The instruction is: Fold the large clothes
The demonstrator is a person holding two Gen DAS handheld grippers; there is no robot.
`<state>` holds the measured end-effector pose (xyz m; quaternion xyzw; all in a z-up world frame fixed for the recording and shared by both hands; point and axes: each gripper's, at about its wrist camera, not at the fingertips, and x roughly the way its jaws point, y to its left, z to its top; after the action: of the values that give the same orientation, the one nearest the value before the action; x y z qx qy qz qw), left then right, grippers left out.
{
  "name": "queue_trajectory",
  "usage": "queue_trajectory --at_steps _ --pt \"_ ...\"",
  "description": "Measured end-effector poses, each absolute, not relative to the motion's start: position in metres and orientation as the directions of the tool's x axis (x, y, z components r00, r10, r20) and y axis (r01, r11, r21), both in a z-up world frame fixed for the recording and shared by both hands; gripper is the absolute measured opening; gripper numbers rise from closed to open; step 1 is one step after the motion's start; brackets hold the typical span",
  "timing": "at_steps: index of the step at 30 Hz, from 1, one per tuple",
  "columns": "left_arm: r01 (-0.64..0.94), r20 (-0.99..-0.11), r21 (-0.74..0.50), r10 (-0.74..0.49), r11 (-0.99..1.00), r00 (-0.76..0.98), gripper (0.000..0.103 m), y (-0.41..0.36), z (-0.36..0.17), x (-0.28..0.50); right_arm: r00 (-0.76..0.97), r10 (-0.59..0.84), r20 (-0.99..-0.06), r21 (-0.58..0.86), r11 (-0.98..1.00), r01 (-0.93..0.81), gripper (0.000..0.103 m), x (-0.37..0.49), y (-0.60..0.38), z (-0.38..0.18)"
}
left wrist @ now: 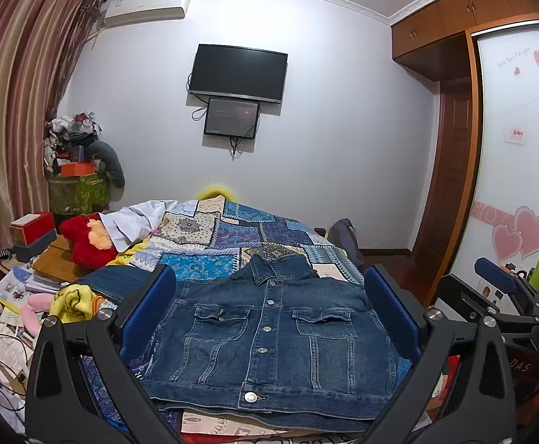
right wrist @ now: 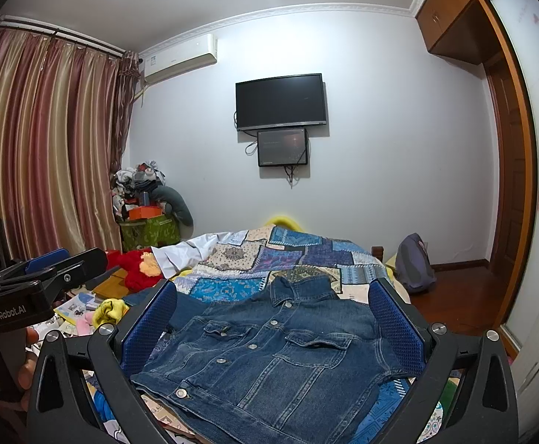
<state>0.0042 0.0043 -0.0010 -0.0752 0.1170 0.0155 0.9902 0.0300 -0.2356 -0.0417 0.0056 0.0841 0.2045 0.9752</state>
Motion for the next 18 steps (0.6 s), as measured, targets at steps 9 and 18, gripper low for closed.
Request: queue_trajectory --at_steps 9,18 --pt "-0.048 -0.235 -0.143 0.013 0.989 0.972 0.103 0.0042 -0.0012 0.0049 0.902 0.4 -0.163 0.047 0.916 -0.398 0.103 0.0309 -0.2362 -0.0424" --pt "-0.046 -0.235 -0.145 0.011 0.988 0.972 0.103 0.0033 -0.0021 0.0053 0.902 0.4 -0.162 0.048 0.916 -0.397 0.103 0.0294 -0.2371 -0.0401"
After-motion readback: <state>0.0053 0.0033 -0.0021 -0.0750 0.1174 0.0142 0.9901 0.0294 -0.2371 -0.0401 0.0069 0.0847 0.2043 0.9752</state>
